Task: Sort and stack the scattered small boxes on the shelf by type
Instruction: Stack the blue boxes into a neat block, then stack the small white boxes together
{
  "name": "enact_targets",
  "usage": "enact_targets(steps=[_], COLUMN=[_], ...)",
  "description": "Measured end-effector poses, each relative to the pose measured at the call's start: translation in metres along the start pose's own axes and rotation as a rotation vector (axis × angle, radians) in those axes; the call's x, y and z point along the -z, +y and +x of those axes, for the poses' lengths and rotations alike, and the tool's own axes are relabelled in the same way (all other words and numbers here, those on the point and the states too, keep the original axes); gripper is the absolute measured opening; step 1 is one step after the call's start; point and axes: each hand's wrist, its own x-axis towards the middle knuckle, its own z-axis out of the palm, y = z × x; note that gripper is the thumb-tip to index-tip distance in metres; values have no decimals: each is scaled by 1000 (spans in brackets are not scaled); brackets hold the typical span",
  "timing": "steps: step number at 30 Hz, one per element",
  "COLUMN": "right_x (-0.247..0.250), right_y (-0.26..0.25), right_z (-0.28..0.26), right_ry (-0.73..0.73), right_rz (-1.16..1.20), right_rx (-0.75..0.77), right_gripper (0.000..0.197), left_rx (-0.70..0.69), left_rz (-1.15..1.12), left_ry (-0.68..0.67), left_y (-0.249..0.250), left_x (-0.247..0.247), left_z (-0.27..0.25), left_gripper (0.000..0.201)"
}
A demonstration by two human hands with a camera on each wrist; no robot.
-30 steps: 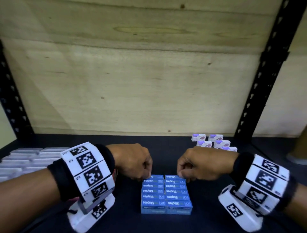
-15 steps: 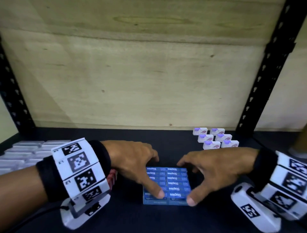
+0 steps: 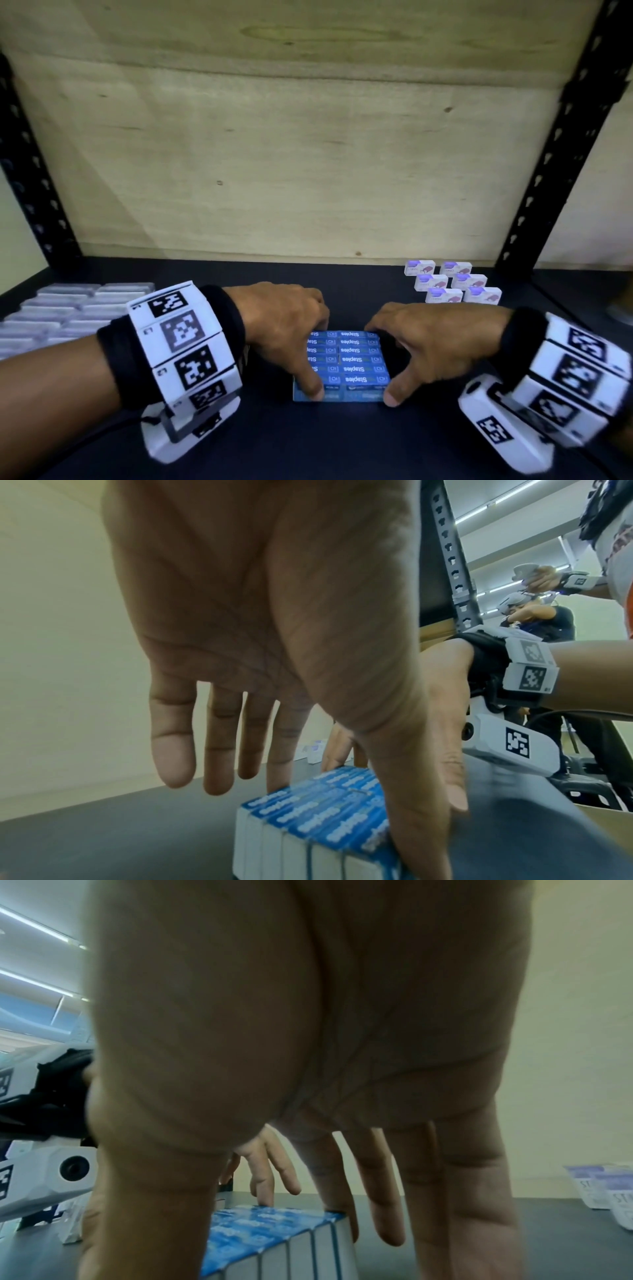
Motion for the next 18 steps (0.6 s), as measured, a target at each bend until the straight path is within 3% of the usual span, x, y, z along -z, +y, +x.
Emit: enact_targets(steps=[10,13,15,18], right_x=[7,5,4,9], right_y=[-2,4,14,37], right_z=[18,18,12,-5], right_ry=[21,43,55,98], right_rz=[-3,1,6,46], right_rx=[6,13,7,-43], right_gripper=[83,95,106,97], left_rx=[62,40,15,-30], left_rz=[-32,-17,-45,-61], left_ry=[-39,-58,-30,89], left_y=[-11,-9,-3,13], left_x=[5,11,19,32], left_z=[3,9,14,26], left_gripper=[76,98,113,106])
